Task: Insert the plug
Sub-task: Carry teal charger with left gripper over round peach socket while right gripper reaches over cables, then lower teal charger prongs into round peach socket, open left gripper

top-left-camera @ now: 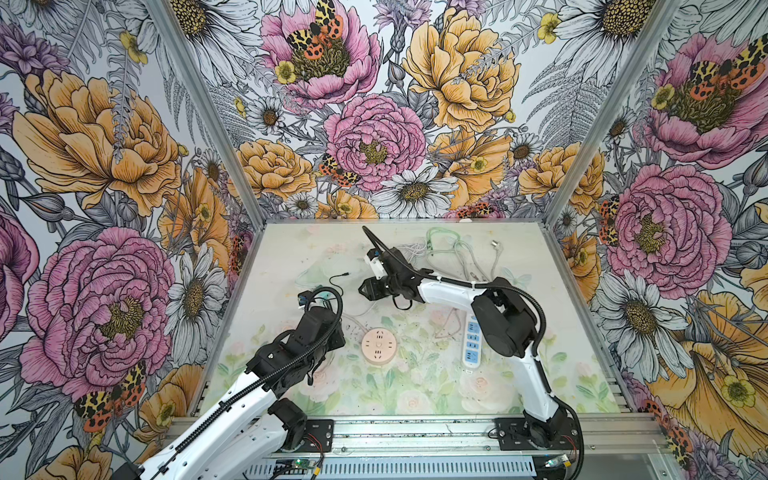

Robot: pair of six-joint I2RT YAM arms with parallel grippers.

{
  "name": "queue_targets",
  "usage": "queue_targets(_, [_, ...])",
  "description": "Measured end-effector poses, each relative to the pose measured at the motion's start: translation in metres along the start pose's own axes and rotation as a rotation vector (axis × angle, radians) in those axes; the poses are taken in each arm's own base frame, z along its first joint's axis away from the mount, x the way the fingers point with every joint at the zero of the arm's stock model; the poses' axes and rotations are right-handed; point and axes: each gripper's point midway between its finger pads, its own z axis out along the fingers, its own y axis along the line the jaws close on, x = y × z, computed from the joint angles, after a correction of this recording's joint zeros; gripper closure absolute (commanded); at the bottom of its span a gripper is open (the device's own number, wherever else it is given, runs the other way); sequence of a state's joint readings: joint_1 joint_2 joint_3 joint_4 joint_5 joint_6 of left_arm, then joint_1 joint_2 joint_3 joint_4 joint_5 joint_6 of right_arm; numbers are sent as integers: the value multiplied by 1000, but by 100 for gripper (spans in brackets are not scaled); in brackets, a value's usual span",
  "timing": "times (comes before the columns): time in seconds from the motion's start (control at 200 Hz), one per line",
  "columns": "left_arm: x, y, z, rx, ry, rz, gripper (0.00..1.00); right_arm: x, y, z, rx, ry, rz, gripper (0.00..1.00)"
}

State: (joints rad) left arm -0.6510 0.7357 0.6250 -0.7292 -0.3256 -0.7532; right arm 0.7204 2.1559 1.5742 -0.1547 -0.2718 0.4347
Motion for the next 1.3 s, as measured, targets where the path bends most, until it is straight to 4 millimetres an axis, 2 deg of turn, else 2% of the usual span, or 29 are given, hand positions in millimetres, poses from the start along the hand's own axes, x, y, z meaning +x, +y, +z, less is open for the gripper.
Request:
queue_targets(0.175, [18, -25, 15, 39, 28, 84, 99, -44, -30, -101, 94, -175, 28, 45])
queue_targets(0.245, [23, -35, 20, 51, 30, 113, 99, -53, -33, -136, 116, -238, 25, 44])
queue_targets(0.34, [28, -44, 27, 60, 34, 137, 99, -55, -27, -168, 126, -289, 10, 43])
queue_targets(0.41, [29, -48, 30, 64, 28, 145, 99, -50, -25, -181, 133, -303, 1, 43])
queue_targets(0.56, [35, -51, 35, 75, 13, 168, 99, -24, -32, -193, 161, -283, 9, 42])
queue_targets(0.676, [46, -50, 39, 88, 16, 185, 99, 0, -39, -198, 188, -248, 21, 41])
queue_targets(0.781, [57, -49, 41, 85, 20, 213, 99, 12, -46, -204, 214, -233, 28, 40])
queue_targets(1.041, [66, -50, 49, 61, 16, 241, 100, 13, -51, -213, 237, -244, 33, 40])
queue_targets(1.301, [68, -38, 55, 17, -5, 236, 100, 12, -50, -215, 236, -248, 32, 40])
